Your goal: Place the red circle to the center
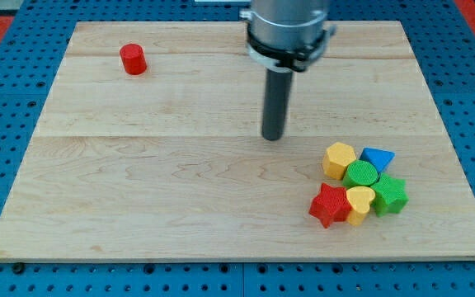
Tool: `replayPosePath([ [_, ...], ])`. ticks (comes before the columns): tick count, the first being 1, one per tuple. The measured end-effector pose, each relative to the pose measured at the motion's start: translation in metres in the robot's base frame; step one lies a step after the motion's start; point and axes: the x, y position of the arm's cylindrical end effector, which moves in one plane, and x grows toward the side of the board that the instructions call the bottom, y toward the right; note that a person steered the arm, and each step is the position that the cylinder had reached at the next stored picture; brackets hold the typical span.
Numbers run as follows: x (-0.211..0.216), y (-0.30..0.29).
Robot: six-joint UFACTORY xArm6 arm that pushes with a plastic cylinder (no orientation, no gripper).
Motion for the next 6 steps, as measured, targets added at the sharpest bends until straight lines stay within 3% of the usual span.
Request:
replayPosePath([
  [1, -0.011, -0.094],
  [2, -0.021, -0.225],
  [3, -0.050, -0.299],
  [4, -0.090, -0.328],
  [6, -0.107, -0.329],
])
